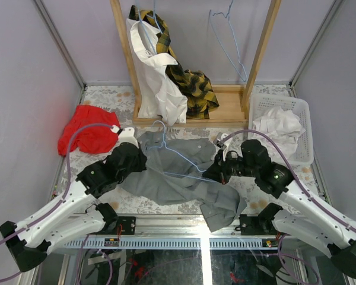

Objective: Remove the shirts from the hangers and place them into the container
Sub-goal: Remove the shirt from the hanger.

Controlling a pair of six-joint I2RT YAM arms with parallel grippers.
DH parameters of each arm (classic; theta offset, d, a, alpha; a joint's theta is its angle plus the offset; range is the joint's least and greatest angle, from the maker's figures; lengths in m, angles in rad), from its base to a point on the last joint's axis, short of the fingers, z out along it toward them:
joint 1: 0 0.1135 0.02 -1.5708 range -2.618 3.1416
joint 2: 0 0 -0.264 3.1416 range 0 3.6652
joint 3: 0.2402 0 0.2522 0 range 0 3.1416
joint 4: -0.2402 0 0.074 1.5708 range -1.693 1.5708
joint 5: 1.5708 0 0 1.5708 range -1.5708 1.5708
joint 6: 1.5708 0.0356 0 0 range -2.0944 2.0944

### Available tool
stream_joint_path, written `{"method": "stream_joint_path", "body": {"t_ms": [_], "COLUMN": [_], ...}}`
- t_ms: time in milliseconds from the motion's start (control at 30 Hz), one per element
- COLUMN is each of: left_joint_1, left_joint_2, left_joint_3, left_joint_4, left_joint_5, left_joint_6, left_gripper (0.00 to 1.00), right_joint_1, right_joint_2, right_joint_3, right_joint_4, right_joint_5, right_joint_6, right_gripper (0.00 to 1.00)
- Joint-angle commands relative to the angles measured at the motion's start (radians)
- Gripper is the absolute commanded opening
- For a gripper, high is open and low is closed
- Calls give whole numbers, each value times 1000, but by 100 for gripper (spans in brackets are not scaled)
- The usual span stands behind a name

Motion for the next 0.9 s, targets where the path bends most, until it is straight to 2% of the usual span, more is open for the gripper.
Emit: {"method": "stream_joint_path", "body": {"t_ms": [0, 100, 200, 433, 567, 633, 700, 800, 867], "left_joint_1": [4, 7, 7, 7, 7, 6, 7, 6, 7], "left_joint_2": [-73, -88, -92, -90, -115, -126, -128, -117, -107], "left_joint_3": [50, 58, 51, 23, -5, -18, -22, -23, -22], "left_joint_4": [-93, -140, -161, -137, -44, -8, 2, 9, 15], "left_joint_5": [-314, -410, -427, -387, -261, -214, -196, -165, -145], "left_joint_6": [-6, -13, -24, -57, 12, 38, 43, 53, 61], "left_gripper": [0, 0, 0, 0, 1, 7, 24, 31, 45], "right_joint_1": [4, 5, 5, 5, 5, 5, 5, 5, 5], "right_joint_2": [-92, -164, -252, -438, -512, -543, -570, -618, -653], "right_joint_3": [83, 106, 136, 193, 203, 194, 179, 145, 113], "right_joint_4": [-131, -229, -294, -398, -366, -331, -300, -229, -160], "right_joint_5": [69, 53, 66, 189, 277, 341, 403, 477, 497], "right_joint_6": [-106, -157, -188, -312, -322, -314, -314, -303, -295], "right_gripper": [0, 0, 0, 0, 0, 0, 0, 0, 0]}}
